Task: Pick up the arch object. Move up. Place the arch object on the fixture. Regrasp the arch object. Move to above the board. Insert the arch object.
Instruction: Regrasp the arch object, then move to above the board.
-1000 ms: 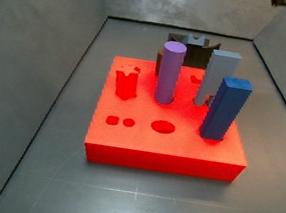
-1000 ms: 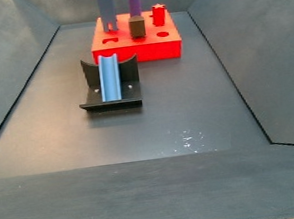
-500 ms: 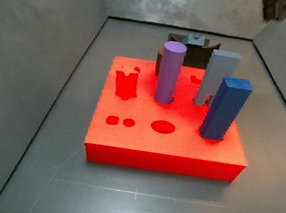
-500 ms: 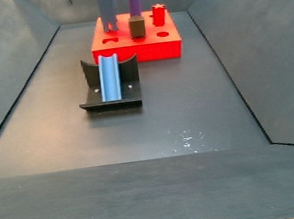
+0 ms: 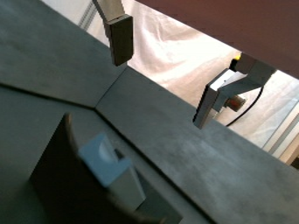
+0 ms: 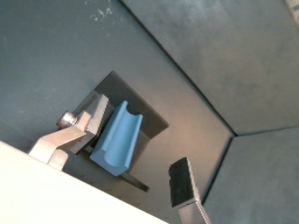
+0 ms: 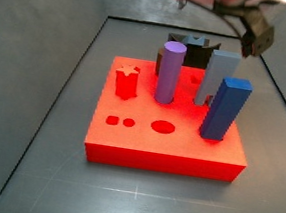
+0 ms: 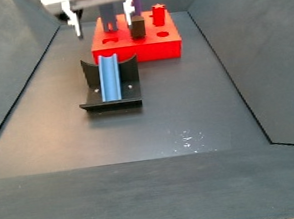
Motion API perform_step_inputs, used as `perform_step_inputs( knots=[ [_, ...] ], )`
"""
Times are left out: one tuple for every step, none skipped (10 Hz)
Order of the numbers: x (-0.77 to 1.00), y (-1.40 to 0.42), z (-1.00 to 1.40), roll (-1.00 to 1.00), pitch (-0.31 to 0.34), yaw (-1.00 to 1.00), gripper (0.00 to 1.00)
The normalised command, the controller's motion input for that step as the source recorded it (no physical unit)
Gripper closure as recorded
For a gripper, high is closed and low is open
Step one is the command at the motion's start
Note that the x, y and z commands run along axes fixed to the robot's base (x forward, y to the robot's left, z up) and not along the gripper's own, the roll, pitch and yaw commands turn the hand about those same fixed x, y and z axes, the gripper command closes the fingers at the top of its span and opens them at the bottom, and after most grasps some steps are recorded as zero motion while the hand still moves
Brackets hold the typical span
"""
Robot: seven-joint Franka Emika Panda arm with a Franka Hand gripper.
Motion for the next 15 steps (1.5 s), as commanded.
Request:
perform_step_inputs(
  knots=[
    [0.09, 0.05, -1.0, 0.07, -0.075, 0.08, 0.0],
    [0.1, 0.04, -1.0, 0.06, -0.086, 0.05, 0.0],
    [0.11, 0.03, -1.0, 0.06, -0.086, 0.03, 0.0],
    [0.1, 0.02, -0.85, 0.07, -0.081, 0.01, 0.0],
    [0.09, 0.02, -0.75, 0.07, -0.075, 0.0, 0.0],
    [0.08, 0.01, -0.55, 0.06, -0.068, -0.01, 0.0],
    [0.07, 0.01, -0.4, 0.06, -0.056, -0.02, 0.0],
    [0.06, 0.0, -0.21, 0.06, -0.039, -0.02, 0.0],
    [0.02, 0.0, -0.18, 0.05, -0.027, -0.02, 0.0],
    [0.01, 0.0, -0.17, 0.05, -0.03, -0.02, 0.0],
    [0.01, 0.0, -0.17, 0.05, -0.03, -0.02, 0.0],
    [0.01, 0.0, -0.17, 0.05, -0.03, -0.02, 0.0],
    [0.01, 0.0, -0.17, 0.05, -0.03, -0.02, 0.0],
    [0.0, 0.0, 0.0, 0.0, 0.0, 0.0, 1.0],
    [0.07, 0.19, 1.0, 0.08, 0.093, -0.19, 1.0]
  ],
)
